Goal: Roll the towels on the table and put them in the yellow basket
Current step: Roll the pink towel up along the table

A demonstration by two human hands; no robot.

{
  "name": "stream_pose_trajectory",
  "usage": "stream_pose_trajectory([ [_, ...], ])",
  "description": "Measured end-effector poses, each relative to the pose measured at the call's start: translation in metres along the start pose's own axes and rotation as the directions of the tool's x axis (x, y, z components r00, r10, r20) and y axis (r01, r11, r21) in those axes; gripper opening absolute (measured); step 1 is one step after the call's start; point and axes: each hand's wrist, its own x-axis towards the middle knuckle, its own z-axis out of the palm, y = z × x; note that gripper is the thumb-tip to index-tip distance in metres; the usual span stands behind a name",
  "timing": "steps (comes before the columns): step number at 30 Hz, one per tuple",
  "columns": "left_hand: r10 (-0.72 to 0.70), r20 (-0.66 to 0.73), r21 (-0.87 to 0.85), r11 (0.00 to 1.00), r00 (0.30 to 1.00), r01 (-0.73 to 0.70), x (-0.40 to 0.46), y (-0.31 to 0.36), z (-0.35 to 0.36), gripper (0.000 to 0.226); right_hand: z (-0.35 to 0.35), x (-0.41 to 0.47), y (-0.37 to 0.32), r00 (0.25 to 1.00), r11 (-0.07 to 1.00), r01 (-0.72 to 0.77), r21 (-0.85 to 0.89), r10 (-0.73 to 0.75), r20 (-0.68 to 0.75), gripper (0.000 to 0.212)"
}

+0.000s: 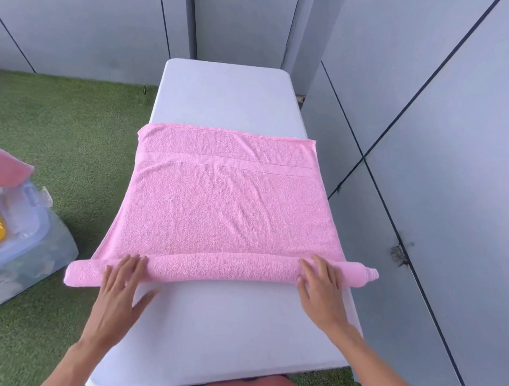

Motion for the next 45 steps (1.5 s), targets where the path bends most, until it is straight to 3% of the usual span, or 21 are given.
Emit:
stream_pose_trajectory([
  [4, 0.027, 0.023, 0.009, 1.0, 0.999, -0.027, 0.014, -0.007, -0.003, 0.051, 0.013, -0.005, 0.008, 0.99, 0.998, 0.034, -0.061, -0.026, 0.139, 0.061],
  [8, -0.037, 0.18, -0.005, 0.999, 0.983, 0.038, 0.041, -0.012, -0.017, 0.043, -0.002, 0.022, 0.01, 0.971, 0.996, 0.029, -0.089, -0.007, 0.237, 0.042],
  [11, -0.085, 0.416, -0.115, 0.983, 0.905, 0.146, 0.044, -0.015, -0.033, 0.041, -0.02, 0.036, 0.015, 0.885, 0.995, 0.06, -0.085, -0.014, 0.466, 0.04],
  [14, -0.09, 0.622, -0.276, 0.904, 0.778, 0.326, 0.048, -0.016, -0.049, 0.04, -0.037, 0.05, 0.021, 0.757, 0.986, -0.13, 0.107, 0.028, 0.653, 0.039],
  [16, -0.126, 0.567, -0.392, 0.828, 0.814, 0.401, 0.054, -0.015, -0.054, 0.038, -0.037, 0.055, 0.021, 0.781, 0.927, -0.262, 0.268, 0.041, 0.623, 0.04],
  [18, -0.239, 0.347, -0.335, 0.872, 0.907, 0.357, 0.054, -0.013, -0.054, 0.032, -0.029, 0.053, 0.018, 0.908, 0.901, -0.264, 0.344, 0.112, 0.405, 0.04],
  [20, -0.248, 0.064, -0.142, 0.956, 0.967, 0.255, 0.046, -0.006, -0.05, 0.027, -0.019, 0.042, 0.011, 0.982, 0.958, -0.165, 0.236, 0.137, 0.133, 0.034],
  [22, -0.16, -0.079, -0.045, 0.987, 0.984, 0.157, 0.028, 0.007, -0.04, 0.022, -0.009, 0.023, 0.006, 0.998, 0.997, -0.064, 0.043, 0.064, 0.011, 0.035],
  [24, -0.088, -0.042, -0.012, 0.996, 0.995, 0.088, 0.007, 0.016, -0.02, 0.044, 0.002, 0.005, 0.005, 0.999, 0.997, -0.008, -0.082, 0.012, 0.053, 0.055],
  [27, -0.062, 0.029, 0.051, 0.997, 0.998, 0.06, -0.001, 0.011, -0.003, 0.069, 0.01, -0.002, 0.006, 0.991, 0.992, -0.012, -0.126, 0.029, 0.129, 0.078],
  [29, -0.074, 0.059, 0.03, 0.997, 0.996, 0.072, 0.012, 0.005, -0.001, 0.074, 0.011, 0.011, 0.008, 0.99, 0.989, -0.052, -0.138, 0.069, 0.121, 0.071],
  [31, -0.099, 0.096, 0.0, 0.995, 0.99, 0.099, 0.03, 0.002, -0.006, 0.063, 0.004, 0.025, 0.004, 0.989, 0.985, -0.081, -0.153, 0.098, 0.109, 0.056],
  [33, -0.091, 0.165, -0.01, 0.996, 0.982, 0.094, 0.046, -0.003, -0.015, 0.051, -0.007, 0.033, 0.001, 0.974, 0.983, -0.068, -0.17, 0.102, 0.2, 0.04],
  [35, -0.099, 0.346, -0.033, 0.993, 0.933, 0.118, 0.057, -0.007, -0.028, 0.047, -0.016, 0.038, 0.006, 0.936, 0.985, -0.023, -0.168, 0.081, 0.344, 0.032],
  [38, -0.101, 0.632, -0.045, 0.985, 0.768, 0.167, 0.066, -0.013, -0.043, 0.05, -0.035, 0.05, 0.018, 0.799, 0.996, -0.092, -0.011, 0.081, 0.596, 0.035],
  [39, -0.082, 0.635, -0.106, 0.976, 0.768, 0.193, 0.066, -0.014, -0.045, 0.05, -0.039, 0.054, 0.022, 0.756, 0.986, -0.155, 0.062, 0.078, 0.65, 0.037],
  [41, -0.066, 0.477, -0.222, 0.956, 0.877, 0.193, 0.061, -0.014, -0.044, 0.051, -0.04, 0.058, 0.025, 0.761, 0.949, -0.256, 0.184, 0.081, 0.643, 0.044],
  [43, -0.101, 0.191, -0.143, 0.981, 0.976, 0.129, 0.051, -0.01, -0.037, 0.045, -0.032, 0.052, 0.021, 0.907, 0.919, -0.242, 0.311, 0.1, 0.41, 0.044],
  [45, -0.08, 0.037, -0.036, 0.996, 0.996, 0.082, 0.034, -0.005, -0.024, 0.037, -0.02, 0.038, 0.018, 0.987, 0.951, -0.125, 0.283, 0.089, 0.136, 0.033],
])
